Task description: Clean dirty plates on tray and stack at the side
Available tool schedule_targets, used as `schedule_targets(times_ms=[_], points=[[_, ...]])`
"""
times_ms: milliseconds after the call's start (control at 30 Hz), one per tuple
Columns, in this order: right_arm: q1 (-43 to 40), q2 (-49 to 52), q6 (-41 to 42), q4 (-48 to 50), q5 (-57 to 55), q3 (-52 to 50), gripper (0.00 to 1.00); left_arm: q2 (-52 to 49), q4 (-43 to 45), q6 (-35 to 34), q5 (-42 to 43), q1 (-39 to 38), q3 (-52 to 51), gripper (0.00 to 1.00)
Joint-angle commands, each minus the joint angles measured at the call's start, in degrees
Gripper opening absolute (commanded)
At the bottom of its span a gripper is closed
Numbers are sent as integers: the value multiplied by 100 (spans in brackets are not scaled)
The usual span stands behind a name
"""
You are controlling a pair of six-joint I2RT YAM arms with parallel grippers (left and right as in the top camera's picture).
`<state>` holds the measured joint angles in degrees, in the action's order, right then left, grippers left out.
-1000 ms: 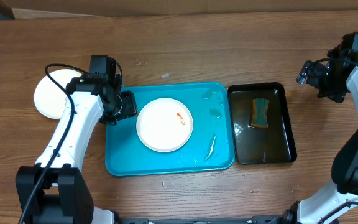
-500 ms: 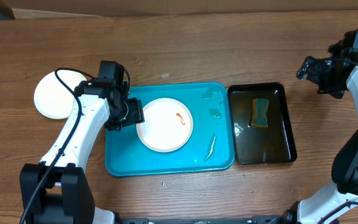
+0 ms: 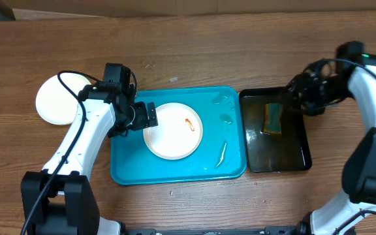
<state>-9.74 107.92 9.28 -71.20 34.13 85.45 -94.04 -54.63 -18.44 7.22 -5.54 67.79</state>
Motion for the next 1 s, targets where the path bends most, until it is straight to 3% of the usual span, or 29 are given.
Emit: schedule_targets(times_ms=[0, 133, 233, 667, 967], points=[[466, -144, 201, -122, -1272, 26, 56, -4, 7, 0, -15, -28, -17, 100], [1034, -140, 649, -72, -2881, 4, 58, -4, 9, 0, -15, -28, -17, 100], [1377, -140, 758, 37, -3473, 2, 58, -4, 9, 2, -15, -28, -17, 100], [1755, -140, 754, 470, -3560, -48, 57, -4, 9, 0, -15, -28, -17, 100], [1755, -140, 752, 1429, -3558, -1003, 57, -4, 9, 2, -15, -28, -17, 100]])
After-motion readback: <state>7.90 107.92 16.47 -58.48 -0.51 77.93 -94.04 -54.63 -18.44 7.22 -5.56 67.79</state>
